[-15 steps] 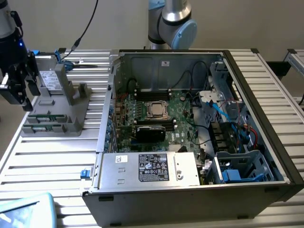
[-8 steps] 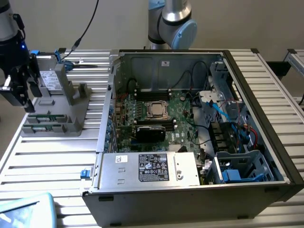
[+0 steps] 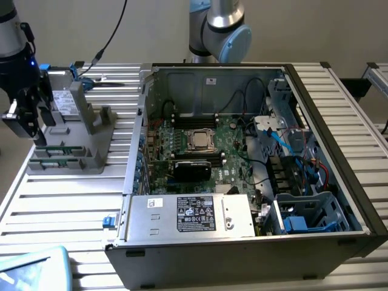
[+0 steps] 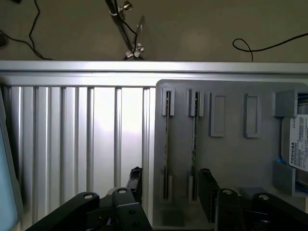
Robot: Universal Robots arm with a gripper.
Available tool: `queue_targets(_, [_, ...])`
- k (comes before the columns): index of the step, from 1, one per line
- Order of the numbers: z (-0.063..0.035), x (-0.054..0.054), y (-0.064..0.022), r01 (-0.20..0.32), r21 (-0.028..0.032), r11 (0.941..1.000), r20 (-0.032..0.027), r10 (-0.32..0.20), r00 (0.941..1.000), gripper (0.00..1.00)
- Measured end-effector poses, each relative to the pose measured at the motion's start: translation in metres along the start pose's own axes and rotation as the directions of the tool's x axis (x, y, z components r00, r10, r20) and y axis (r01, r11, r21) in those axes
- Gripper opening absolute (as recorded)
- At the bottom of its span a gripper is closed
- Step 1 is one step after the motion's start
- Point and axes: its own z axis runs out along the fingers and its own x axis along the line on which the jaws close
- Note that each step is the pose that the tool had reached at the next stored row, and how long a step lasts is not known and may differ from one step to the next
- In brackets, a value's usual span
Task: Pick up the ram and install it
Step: 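Pick up the ram and move it above insertion slot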
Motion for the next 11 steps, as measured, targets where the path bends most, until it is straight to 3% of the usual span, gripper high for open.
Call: queue_targets(11, [0.0104,-0.0002,-0.0017,0.0,-0.0002,1.0,-0.0001,0.0,1.0,0.59])
